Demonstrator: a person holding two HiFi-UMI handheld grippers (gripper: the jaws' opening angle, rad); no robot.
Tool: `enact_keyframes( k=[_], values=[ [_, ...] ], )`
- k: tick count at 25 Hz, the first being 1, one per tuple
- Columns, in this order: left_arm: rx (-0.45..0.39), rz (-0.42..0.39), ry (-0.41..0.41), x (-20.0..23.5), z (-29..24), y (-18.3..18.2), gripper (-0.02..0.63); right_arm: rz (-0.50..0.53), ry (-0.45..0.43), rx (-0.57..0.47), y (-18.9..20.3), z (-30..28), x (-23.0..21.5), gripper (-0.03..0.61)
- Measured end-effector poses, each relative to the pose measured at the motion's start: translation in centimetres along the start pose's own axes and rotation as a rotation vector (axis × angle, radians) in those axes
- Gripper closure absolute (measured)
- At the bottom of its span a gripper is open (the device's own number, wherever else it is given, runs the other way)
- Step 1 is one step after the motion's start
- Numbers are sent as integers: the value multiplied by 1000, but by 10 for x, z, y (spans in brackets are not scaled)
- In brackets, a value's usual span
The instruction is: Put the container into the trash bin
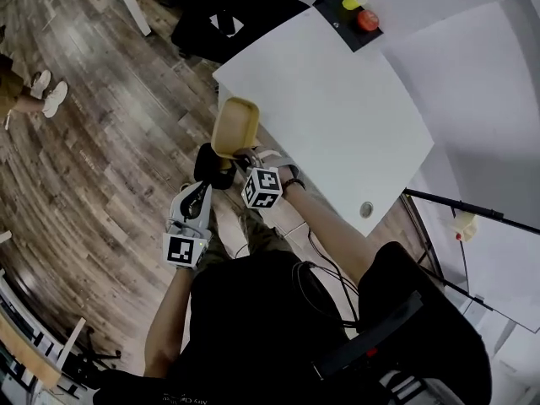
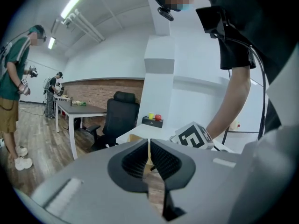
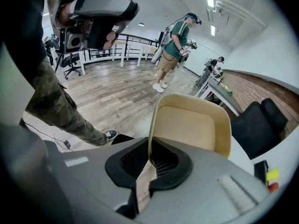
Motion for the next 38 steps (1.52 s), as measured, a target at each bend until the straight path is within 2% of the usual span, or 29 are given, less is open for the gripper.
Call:
enact_keyframes(
  k=[6, 14, 17, 22, 30, 33, 38],
  values=[
    [66, 22, 28, 12, 7, 25, 613, 24, -14, -16, -14, -19, 24, 555],
    [115, 64, 12, 40, 11, 66, 612, 37, -63, 20, -12, -67, 58, 555],
    [132, 57, -5, 38, 11, 94, 613, 15, -86, 42, 6, -87, 80, 555],
    [162, 105, -4, 34, 9, 138, 612, -41, -124, 85, 32, -119, 115, 555],
    [188, 136, 22, 21, 9, 202, 612, -98, -98, 153, 78, -188, 157, 554],
    [191, 138, 33, 22, 8, 224, 612, -79, -94, 183, 92, -210, 172, 554],
    [185, 119, 53, 22, -1, 254, 612, 24, -114, 212, 115, -238, 194, 554]
  ],
)
Point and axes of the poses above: the fingertips, and each gripper's own axes: z backward along the fingers, x to its left, y out of its underside, the point moved 5 cm from there along z, backward along the fingers, and after that the axes turned 8 degrees about -z, right-handed, at the moved point
